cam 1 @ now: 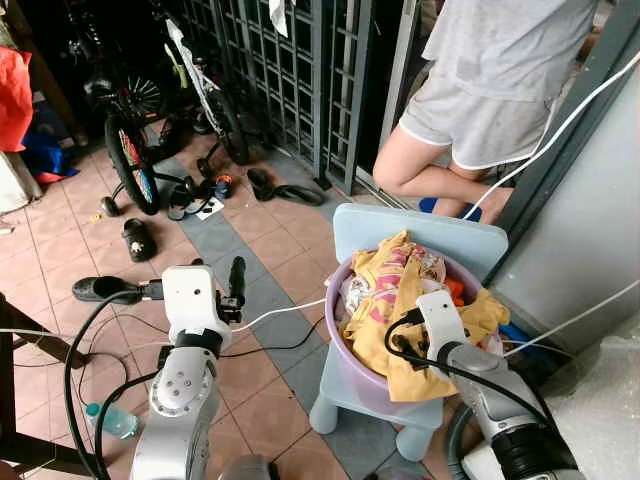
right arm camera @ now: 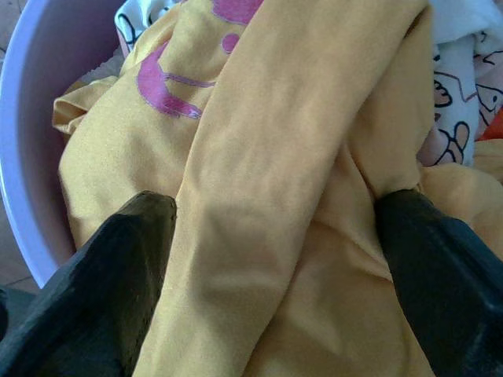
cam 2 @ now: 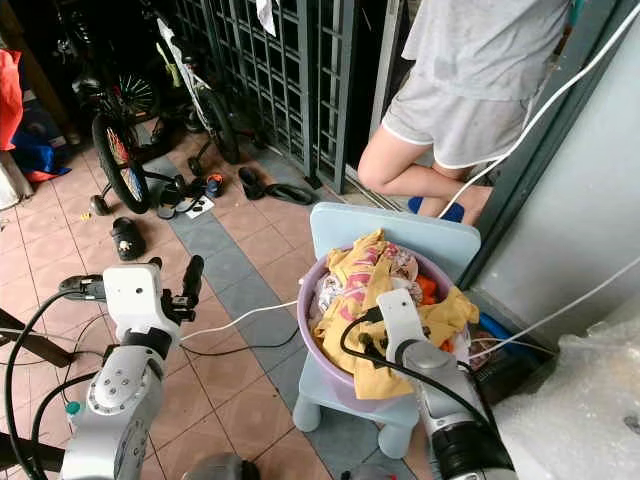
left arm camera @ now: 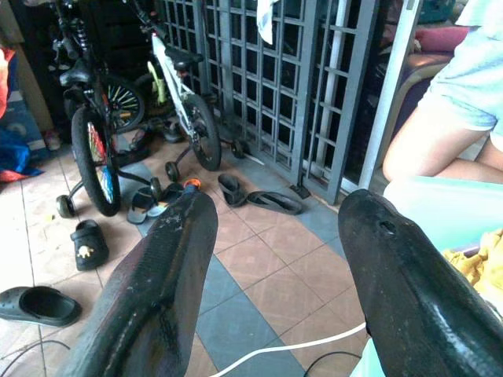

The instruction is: Clothes washing

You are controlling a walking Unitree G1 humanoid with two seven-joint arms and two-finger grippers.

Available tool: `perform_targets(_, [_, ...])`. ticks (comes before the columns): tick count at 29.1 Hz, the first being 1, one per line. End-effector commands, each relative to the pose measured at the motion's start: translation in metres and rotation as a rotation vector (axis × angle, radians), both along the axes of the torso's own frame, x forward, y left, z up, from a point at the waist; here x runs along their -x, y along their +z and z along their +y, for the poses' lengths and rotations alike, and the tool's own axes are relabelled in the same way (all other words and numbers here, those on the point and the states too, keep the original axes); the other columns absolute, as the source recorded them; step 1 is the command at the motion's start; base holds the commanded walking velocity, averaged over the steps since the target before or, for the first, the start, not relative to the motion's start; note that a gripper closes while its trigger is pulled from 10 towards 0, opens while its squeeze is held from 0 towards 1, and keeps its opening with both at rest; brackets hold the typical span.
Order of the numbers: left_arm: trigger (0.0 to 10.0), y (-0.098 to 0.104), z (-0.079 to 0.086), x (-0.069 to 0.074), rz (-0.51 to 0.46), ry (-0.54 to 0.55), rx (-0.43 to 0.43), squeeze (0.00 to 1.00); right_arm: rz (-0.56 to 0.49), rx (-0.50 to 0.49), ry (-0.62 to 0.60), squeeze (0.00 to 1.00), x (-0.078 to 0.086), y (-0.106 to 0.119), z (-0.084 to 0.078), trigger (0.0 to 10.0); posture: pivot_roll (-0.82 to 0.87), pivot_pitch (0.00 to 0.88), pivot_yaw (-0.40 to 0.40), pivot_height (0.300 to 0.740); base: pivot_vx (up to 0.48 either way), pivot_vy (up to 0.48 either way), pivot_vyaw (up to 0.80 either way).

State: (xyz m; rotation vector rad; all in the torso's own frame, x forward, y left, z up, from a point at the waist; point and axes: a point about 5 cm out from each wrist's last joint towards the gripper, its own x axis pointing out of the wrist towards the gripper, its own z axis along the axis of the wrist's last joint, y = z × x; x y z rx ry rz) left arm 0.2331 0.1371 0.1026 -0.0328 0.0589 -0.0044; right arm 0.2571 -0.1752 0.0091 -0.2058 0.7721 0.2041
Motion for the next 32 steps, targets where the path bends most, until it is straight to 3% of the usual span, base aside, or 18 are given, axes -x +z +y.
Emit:
perform_targets(1, [10.0,-0.0007,-0.0011,-0.001,0.0,-0.003,-0.01,0.0,0.004,0.032,0.003,1.0,0.0024,-0.005,-0.0013,3.4,0.03,0.0,0.005,0.74,0.0,0.0,0.0])
perform_targets(3, [10.0,-0.0007,-0.0011,-0.001,0.0,-0.003,-0.01,0.0,0.004,0.032,0.003,1.0,0.0024,-0.005,-0.0013,3.4,0.03,0.0,0.005,0.74,0.0,0.0,0.0])
perform_targets(4, [10.0,-0.0007,-0.0012,-0.0011,-0.001,-0.003,-0.01,0.0,0.003,0.031,0.004,1.0,0.0022,-0.0055,-0.0012,0.0,0.03,0.0,0.005,0.74,0.0,0.0,0.0])
perform_targets(5, [10.0,-0.0007,-0.0012,-0.0011,-0.001,-0.003,-0.01,0.0,0.003,0.031,0.004,1.0,0.0022,-0.0055,-0.0012,0.0,0.03,0.0,0.005,0.74,0.0,0.0,0.0])
perform_targets(6, [10.0,-0.0008,-0.0012,-0.0016,-0.002,-0.003,-0.01,0.0,0.01,0.027,0.004,0.07,0.0025,-0.0065,-0.0009,0.0,0.03,0.0,0.001,0.74,0.0,0.0,0.0])
perform_targets(7, [10.0,-0.0008,-0.0012,-0.0016,-0.002,-0.003,-0.01,0.0,0.01,0.027,0.004,0.07,0.0025,-0.0065,-0.0009,0.0,0.03,0.0,0.001,0.74,0.0,0.0,0.0])
perform_targets(8, [10.0,0.0004,0.0008,-0.0046,-0.012,0.008,-0.013,0.0,0.022,0.005,0.007,0.0,0.0018,-0.0071,0.0,0.0,0.03,0.0,-0.003,0.74,0.0,0.0,0.0])
perform_targets(32, [10.0,-0.005,-0.0032,-0.0023,-0.003,0.029,0.001,0.0,0.036,-0.081,0.082,0.0,0.0046,-0.0067,0.0061,0.0,0.01,0.0,-0.027,0.74,0.0,0.0,0.0])
